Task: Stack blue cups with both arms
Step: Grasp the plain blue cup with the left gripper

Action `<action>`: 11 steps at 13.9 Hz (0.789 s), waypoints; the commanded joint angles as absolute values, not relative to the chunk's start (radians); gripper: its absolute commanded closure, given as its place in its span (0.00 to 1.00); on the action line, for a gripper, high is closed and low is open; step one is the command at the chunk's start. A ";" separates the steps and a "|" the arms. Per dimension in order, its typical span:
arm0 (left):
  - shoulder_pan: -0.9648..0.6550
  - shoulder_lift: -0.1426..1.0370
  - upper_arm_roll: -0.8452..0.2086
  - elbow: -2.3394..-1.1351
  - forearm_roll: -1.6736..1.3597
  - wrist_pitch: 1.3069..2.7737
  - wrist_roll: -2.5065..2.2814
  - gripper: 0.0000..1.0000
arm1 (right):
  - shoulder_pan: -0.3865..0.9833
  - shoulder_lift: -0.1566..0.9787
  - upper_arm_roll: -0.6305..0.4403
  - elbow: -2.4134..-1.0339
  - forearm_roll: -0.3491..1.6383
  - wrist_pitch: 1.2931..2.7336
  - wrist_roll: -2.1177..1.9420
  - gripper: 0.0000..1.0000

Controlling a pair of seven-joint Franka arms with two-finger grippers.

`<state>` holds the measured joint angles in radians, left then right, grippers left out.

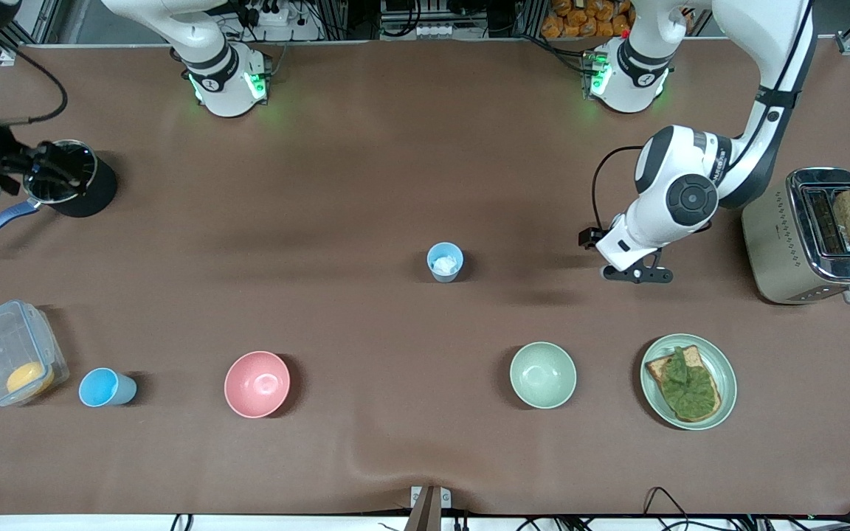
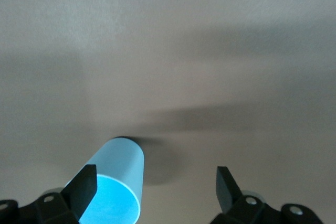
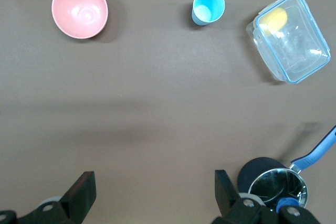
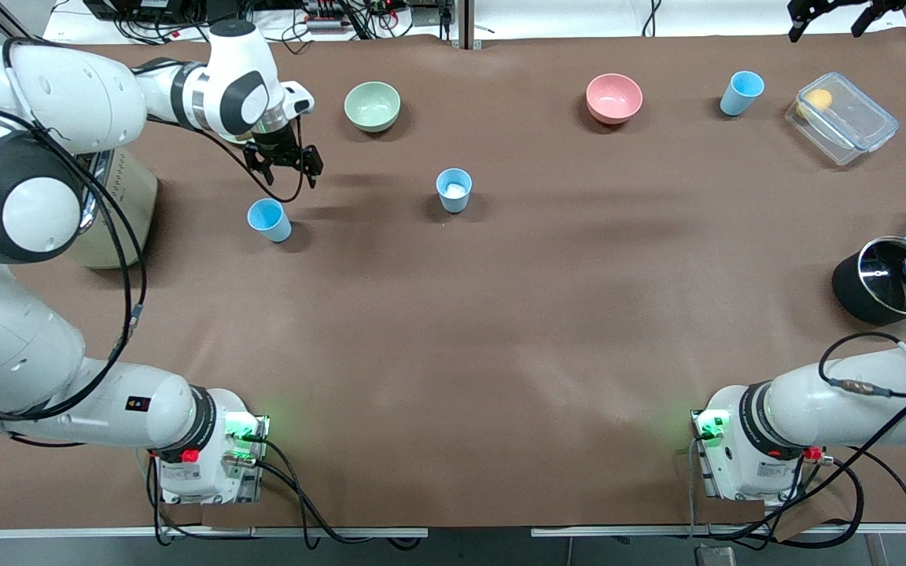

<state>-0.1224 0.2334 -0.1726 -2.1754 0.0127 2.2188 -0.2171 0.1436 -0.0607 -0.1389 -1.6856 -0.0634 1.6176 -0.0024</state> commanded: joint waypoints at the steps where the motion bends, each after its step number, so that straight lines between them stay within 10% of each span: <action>1: -0.121 0.160 -0.170 -2.249 0.002 2.233 -0.225 0.00 | 0.120 -0.011 -0.127 -1.614 -0.064 1.589 -0.017 0.00; 11: -0.107 0.149 -0.170 -2.390 0.003 2.393 -0.225 0.00 | 0.107 0.018 -0.126 -1.595 -0.012 1.586 -0.020 0.00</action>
<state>-0.1172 0.1727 -0.1672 -2.3651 0.0127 2.3699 -0.2171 0.1237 -0.0050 -0.1346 -1.6284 -0.0253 1.6060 -0.0058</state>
